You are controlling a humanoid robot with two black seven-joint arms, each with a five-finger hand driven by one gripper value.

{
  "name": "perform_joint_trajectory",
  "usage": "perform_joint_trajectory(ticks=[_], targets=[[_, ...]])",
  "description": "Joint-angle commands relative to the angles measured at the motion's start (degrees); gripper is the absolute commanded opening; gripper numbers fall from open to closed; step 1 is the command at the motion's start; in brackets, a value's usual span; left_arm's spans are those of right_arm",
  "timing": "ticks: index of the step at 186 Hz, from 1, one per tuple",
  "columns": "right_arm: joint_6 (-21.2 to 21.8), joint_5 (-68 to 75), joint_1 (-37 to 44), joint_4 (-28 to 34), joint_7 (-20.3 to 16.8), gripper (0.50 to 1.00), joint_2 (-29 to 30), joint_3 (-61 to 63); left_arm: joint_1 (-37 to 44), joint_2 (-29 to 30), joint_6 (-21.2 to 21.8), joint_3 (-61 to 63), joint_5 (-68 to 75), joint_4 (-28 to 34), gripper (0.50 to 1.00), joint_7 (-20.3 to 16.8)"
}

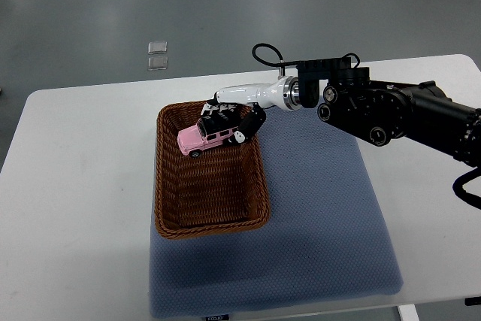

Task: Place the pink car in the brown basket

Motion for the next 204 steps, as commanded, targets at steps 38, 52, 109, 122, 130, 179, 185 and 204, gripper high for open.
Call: perform_joint_trajectory(ticks=[38,52,109,122,130,179,185,204], targets=[[-0.64,-0.04,-1.85,-0.59,-0.03,0.921,-0.95,1.25,0.01,0.00,-0.02,-0.07,0.00,0.00,1.000,0.01],[-0.64,0.05,-1.67,-1.38,-0.03,0.919,-1.48,1.69,0.01,0.00,-0.02,0.02,0.00,0.00,1.000,0.01],[-0.28,13.05,-3.69,-1.56,-1.70,0.919,-8.51,9.16,0.01,0.00,0.06,-0.07,0.00,0.00,1.000,0.01],[0.07,16.48,-4.57,-1.74,-2.14,0.919,-10.10,10.04,0.01,0.00,-0.02,0.02,0.00,0.00,1.000,0.01],[0.24,18.94,-5.45,-1.74,-2.32,0.921,-10.80,10.83,0.01,0.00,-0.02,0.02,0.00,0.00,1.000,0.01],[0.42,40.65,-16.26,-2.61,-4.60,0.921,-12.64,20.59,0.01,0.00,-0.02,-0.07,0.00,0.00,1.000,0.01],[0.51,43.82,-17.49,-2.88,-5.30,0.919,-12.56,21.46,0.01,0.00,-0.02,0.02,0.00,0.00,1.000,0.01],[0.51,56.11,-20.04,-3.67,-7.15,0.921,-12.38,23.92,0.01,0.00,0.06,-0.07,0.00,0.00,1.000,0.01]])
